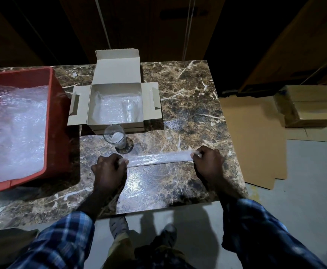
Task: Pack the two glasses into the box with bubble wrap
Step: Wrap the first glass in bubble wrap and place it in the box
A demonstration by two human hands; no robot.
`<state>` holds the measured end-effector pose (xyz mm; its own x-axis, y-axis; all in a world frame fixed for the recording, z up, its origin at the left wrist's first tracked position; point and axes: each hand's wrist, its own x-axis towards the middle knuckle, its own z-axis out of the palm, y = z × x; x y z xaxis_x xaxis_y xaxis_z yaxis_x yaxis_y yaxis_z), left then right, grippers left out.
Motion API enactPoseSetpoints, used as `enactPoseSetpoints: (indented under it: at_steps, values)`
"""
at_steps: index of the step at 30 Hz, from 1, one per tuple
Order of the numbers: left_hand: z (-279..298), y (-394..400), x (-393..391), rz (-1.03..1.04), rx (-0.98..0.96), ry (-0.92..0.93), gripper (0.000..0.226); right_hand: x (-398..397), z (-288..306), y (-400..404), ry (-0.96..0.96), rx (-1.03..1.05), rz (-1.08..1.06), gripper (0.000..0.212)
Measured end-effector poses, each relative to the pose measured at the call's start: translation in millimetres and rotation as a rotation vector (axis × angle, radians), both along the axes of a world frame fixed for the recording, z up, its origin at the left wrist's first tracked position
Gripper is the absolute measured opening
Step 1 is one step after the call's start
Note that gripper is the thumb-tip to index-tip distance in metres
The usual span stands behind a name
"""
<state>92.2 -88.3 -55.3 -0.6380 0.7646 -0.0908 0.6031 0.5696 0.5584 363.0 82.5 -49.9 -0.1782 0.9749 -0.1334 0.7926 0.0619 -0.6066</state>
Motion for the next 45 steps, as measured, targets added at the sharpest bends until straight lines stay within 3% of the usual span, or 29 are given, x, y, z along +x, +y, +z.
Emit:
enactPoseSetpoints:
  at_steps: [3, 7, 11, 13, 15, 19, 24, 29, 31, 36, 45]
  values:
    - [3, 1, 3, 0.048, -0.018, -0.001, 0.018, -5, 1, -9, -0.153, 0.062, -0.033, 0.018]
    - [-1, -1, 5, 0.046, 0.007, 0.035, 0.021, -23, 6, -27, -0.363, 0.338, 0.115, 0.03]
    - [-7, -5, 8, 0.063, 0.067, 0.05, 0.026, -61, -1, -68, -0.246, 0.379, 0.526, 0.052]
    - [-7, -6, 13, 0.049, 0.104, 0.122, 0.03, -79, -12, -92, -0.27, 0.336, 0.724, 0.052]
    - [-5, -5, 16, -0.003, 0.122, 0.228, 0.028, -88, -23, -104, -0.266, 0.252, 0.776, 0.051]
    - [-6, -9, 14, -0.112, 0.096, 0.345, 0.02, -74, -31, -96, -0.347, 0.201, 0.711, 0.055]
    - [-9, -13, 9, -0.149, 0.055, 0.377, 0.024, -26, -28, -67, -0.395, 0.12, 0.469, 0.069]
    - [0, -13, 18, -0.262, 0.171, 0.443, 0.029, -22, -26, -61, -0.393, 0.08, 0.411, 0.075]
    - [5, -7, 37, -0.355, 0.191, 0.39, 0.031, -24, -26, -63, -0.392, 0.079, 0.416, 0.076]
    - [-9, 10, 80, -0.606, -0.006, 0.284, 0.053, -24, -25, -65, -0.377, 0.081, 0.413, 0.075]
    - [-19, -15, 45, -0.554, -0.199, 0.315, 0.067, -18, -16, -63, -0.373, 0.07, 0.33, 0.071]
